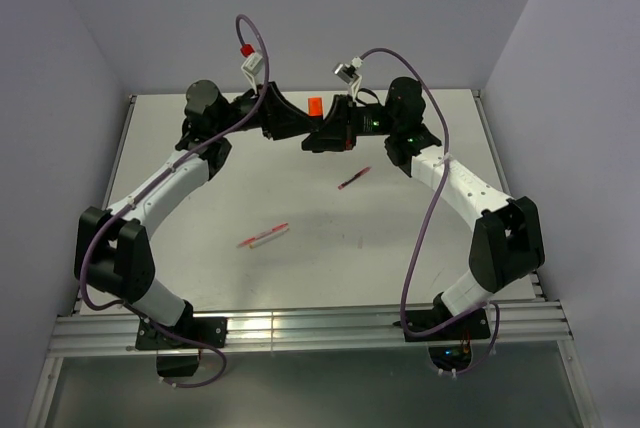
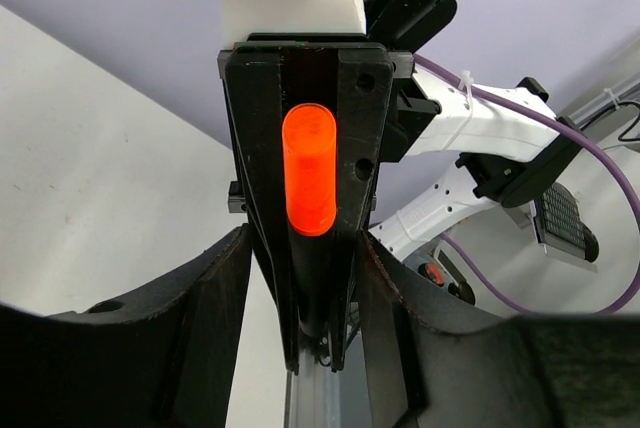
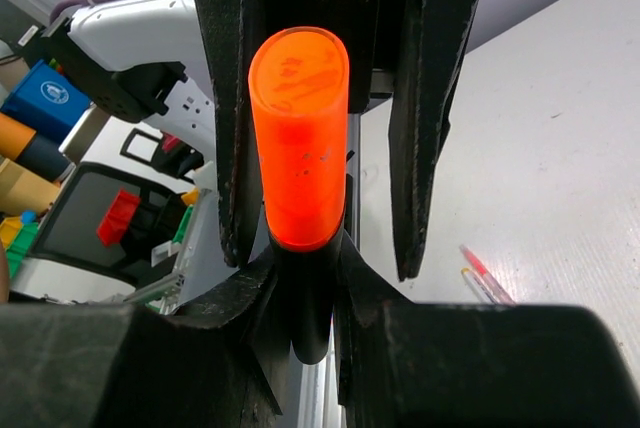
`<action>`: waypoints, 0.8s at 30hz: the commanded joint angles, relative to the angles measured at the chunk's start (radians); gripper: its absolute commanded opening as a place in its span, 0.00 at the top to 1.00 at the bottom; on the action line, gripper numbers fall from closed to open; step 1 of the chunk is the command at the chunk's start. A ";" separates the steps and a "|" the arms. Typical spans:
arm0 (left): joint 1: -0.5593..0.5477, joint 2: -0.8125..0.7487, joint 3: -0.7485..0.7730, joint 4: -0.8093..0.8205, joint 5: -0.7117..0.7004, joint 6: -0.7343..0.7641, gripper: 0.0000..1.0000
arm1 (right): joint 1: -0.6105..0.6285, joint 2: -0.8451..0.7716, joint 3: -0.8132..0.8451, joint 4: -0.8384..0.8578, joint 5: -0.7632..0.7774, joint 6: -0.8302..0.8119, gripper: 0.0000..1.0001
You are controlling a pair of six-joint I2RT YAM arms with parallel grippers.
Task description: Insert the pens into the pen caps
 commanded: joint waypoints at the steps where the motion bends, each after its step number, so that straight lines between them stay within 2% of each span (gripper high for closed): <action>1: -0.014 -0.008 0.014 0.030 -0.008 0.002 0.50 | 0.005 0.011 0.021 0.052 0.003 0.005 1.00; 4: -0.020 -0.008 0.008 0.034 -0.011 -0.003 0.56 | 0.007 0.006 0.016 0.052 0.001 0.002 1.00; 10: -0.020 0.000 0.001 0.054 -0.024 -0.035 0.76 | 0.007 -0.001 0.004 0.052 -0.002 -0.002 1.00; 16: -0.019 0.012 -0.012 0.116 -0.033 -0.099 0.79 | 0.010 -0.018 -0.009 0.052 -0.016 -0.024 1.00; 17: -0.019 0.018 -0.011 0.122 -0.031 -0.102 0.87 | 0.012 -0.018 -0.010 0.052 -0.017 -0.024 1.00; 20: -0.019 0.026 -0.006 0.122 -0.031 -0.105 0.99 | 0.012 -0.018 -0.015 0.050 -0.017 -0.022 0.99; 24: 0.001 0.023 -0.005 0.041 -0.016 -0.063 1.00 | 0.009 -0.014 -0.021 0.047 -0.001 -0.019 0.58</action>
